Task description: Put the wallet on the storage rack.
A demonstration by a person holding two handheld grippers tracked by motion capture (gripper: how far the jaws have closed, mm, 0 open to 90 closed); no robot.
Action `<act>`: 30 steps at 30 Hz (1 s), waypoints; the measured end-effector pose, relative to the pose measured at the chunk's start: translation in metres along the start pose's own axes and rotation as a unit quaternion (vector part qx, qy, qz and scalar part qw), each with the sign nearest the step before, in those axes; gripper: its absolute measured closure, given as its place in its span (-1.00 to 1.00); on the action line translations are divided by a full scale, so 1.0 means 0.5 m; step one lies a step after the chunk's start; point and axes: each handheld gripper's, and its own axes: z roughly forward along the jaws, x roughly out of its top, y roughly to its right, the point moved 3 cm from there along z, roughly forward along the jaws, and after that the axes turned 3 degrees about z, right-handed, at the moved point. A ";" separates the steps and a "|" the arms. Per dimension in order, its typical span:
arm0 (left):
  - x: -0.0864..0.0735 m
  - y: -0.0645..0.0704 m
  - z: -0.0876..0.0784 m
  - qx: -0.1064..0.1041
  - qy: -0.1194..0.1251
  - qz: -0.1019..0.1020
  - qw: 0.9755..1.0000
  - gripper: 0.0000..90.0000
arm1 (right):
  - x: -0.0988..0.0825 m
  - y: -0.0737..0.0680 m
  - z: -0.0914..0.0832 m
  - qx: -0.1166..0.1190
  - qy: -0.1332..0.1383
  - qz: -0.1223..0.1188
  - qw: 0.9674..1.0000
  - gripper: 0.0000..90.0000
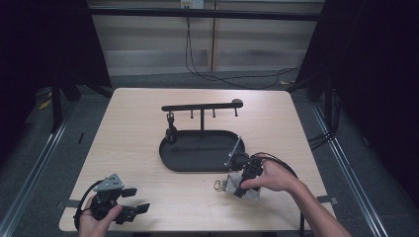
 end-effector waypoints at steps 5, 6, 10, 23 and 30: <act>0.010 -0.007 0.015 0.018 -0.018 0.002 1.000 -0.44 | 0.002 -0.001 -0.011 0.003 0.002 0.000 1.000 -0.29; 0.015 -0.010 0.017 0.031 -0.021 0.010 0.999 -0.41 | 0.003 -0.001 -0.015 0.001 0.002 -0.004 1.000 -0.29; 0.030 -0.027 0.025 0.039 -0.018 0.000 0.999 -0.41 | 0.008 0.000 -0.028 -0.007 0.011 0.001 1.000 -0.29; 0.003 -0.024 0.012 0.022 -0.003 -0.015 1.000 -0.47 | 0.000 0.016 -0.063 -0.005 0.019 0.048 0.999 -0.29; 0.001 -0.019 0.007 0.019 -0.001 -0.016 1.000 -0.52 | -0.012 0.030 -0.086 -0.009 0.031 0.089 0.996 -0.29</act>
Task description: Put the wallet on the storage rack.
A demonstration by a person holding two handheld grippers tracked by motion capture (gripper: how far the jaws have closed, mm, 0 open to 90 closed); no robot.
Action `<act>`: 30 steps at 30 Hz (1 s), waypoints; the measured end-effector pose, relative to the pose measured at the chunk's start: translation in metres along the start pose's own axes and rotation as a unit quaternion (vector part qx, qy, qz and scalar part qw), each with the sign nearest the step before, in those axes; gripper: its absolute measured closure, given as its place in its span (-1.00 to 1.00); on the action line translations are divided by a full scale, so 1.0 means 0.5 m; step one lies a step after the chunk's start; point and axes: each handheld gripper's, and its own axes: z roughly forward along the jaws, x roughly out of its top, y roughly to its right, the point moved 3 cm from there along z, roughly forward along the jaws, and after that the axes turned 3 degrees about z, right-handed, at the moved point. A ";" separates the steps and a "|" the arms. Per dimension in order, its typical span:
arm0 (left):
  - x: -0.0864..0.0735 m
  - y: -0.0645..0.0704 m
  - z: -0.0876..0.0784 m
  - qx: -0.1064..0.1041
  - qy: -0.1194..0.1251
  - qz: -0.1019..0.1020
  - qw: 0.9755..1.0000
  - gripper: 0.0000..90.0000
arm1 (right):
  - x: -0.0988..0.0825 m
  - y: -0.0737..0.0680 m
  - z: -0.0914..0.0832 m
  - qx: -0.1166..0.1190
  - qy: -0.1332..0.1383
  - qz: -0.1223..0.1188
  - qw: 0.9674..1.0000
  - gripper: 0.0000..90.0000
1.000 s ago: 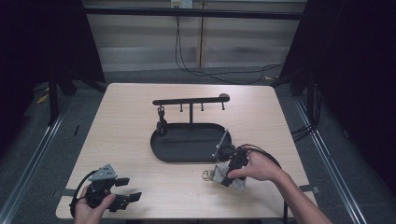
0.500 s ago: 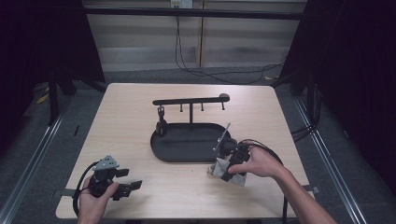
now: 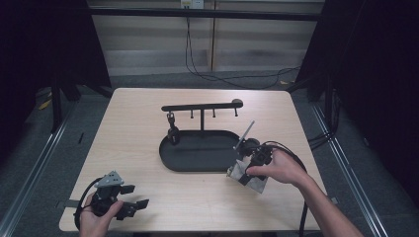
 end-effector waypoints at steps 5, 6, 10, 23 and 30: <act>-0.001 -0.002 0.001 -0.006 -0.001 -0.002 1.000 -0.51 | 0.004 0.015 -0.014 -0.011 0.016 0.040 0.999 -0.28; -0.001 -0.001 0.001 -0.005 -0.001 -0.002 1.000 -0.51 | 0.005 0.019 -0.017 -0.012 0.021 0.047 0.999 -0.28; -0.002 0.000 0.004 -0.008 -0.004 -0.002 1.000 -0.51 | 0.012 0.028 -0.027 -0.013 0.031 0.067 0.997 -0.28; -0.002 0.000 0.004 -0.009 -0.004 -0.001 1.000 -0.51 | 0.031 0.039 -0.047 -0.009 0.069 0.117 0.991 -0.28; -0.002 0.001 0.005 -0.011 -0.007 0.000 1.000 -0.52 | 0.037 0.053 -0.055 -0.006 0.089 0.139 0.986 -0.28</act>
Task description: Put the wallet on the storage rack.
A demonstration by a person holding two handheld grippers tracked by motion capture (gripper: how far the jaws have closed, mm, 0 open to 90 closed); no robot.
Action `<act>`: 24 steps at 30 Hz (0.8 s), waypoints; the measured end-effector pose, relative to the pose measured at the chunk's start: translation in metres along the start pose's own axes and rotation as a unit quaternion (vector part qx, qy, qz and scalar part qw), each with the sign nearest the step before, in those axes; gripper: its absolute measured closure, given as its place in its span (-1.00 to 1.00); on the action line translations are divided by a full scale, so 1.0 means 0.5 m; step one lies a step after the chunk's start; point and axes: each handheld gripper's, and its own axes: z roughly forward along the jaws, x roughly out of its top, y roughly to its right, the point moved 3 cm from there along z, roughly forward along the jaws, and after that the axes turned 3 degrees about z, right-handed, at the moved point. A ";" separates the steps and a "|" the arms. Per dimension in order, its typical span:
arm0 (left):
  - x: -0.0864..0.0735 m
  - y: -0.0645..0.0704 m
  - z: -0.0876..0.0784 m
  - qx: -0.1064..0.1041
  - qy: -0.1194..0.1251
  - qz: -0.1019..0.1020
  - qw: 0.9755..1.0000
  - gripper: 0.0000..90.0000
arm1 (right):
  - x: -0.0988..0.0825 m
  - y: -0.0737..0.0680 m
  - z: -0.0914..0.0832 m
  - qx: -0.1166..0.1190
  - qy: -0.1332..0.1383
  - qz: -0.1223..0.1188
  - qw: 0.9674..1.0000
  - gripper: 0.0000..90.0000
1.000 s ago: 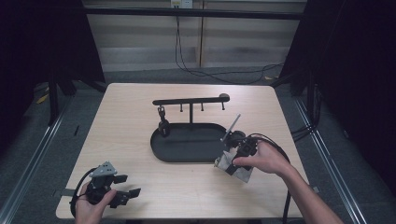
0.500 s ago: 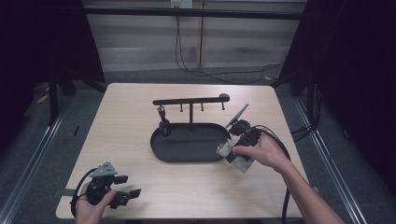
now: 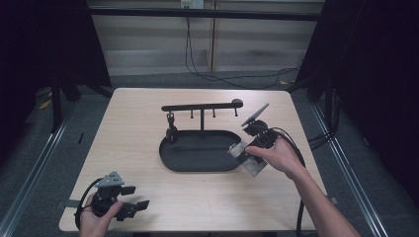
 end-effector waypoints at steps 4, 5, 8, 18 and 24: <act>-0.001 0.000 -0.001 -0.002 -0.001 0.000 1.000 -0.51 | 0.012 0.006 -0.006 0.002 0.006 0.015 1.000 -0.28; -0.001 -0.001 -0.001 0.000 0.002 -0.001 1.000 -0.51 | 0.016 0.007 -0.007 0.003 0.011 0.017 1.000 -0.28; -0.001 -0.001 0.001 -0.003 -0.001 -0.003 1.000 -0.52 | 0.028 0.008 -0.009 0.010 0.021 0.023 0.999 -0.28; -0.001 -0.002 0.000 -0.003 -0.002 -0.007 1.000 -0.57 | 0.055 0.022 0.000 0.019 0.045 0.052 0.997 -0.28; 0.001 0.002 0.000 -0.011 0.000 0.004 1.000 -0.59 | 0.066 0.027 0.005 0.023 0.060 0.069 0.996 -0.28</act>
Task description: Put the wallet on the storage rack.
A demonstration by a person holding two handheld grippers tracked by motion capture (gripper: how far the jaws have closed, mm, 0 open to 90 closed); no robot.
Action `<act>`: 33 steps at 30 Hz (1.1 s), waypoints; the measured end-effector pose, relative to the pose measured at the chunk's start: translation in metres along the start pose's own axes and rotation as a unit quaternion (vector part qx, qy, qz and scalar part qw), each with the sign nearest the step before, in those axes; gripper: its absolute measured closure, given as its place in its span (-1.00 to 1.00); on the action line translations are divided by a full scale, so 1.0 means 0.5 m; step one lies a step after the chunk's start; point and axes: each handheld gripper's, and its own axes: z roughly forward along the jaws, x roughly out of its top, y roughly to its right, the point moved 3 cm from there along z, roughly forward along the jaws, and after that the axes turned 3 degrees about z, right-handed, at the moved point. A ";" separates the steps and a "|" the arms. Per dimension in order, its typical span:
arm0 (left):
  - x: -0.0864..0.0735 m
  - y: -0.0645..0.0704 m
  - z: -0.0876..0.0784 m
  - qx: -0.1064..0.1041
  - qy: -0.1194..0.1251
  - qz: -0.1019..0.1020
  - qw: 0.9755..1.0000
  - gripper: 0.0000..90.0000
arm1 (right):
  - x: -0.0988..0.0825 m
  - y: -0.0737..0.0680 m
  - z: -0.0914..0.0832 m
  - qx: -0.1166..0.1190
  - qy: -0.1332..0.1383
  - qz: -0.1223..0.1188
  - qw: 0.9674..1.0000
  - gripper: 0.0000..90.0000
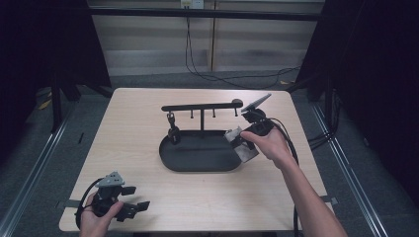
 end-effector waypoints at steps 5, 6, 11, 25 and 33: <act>0.002 0.003 -0.001 -0.006 0.007 0.003 1.000 -0.62 | 0.005 0.003 0.006 0.008 0.011 0.012 1.000 -0.28; 0.002 0.003 -0.001 -0.007 0.008 0.004 1.000 -0.62 | 0.006 0.004 0.007 0.011 0.014 0.015 1.000 -0.28; 0.001 0.001 -0.004 -0.009 0.010 -0.002 1.000 -0.63 | 0.011 0.005 0.018 0.019 0.024 0.023 0.999 -0.28; 0.000 0.002 -0.004 -0.004 0.010 0.000 1.000 -0.63 | 0.018 0.011 0.047 0.020 0.048 0.044 0.998 -0.28; 0.000 0.002 -0.005 -0.003 0.009 0.000 1.000 -0.63 | 0.015 0.017 0.067 0.025 0.062 0.063 0.996 -0.28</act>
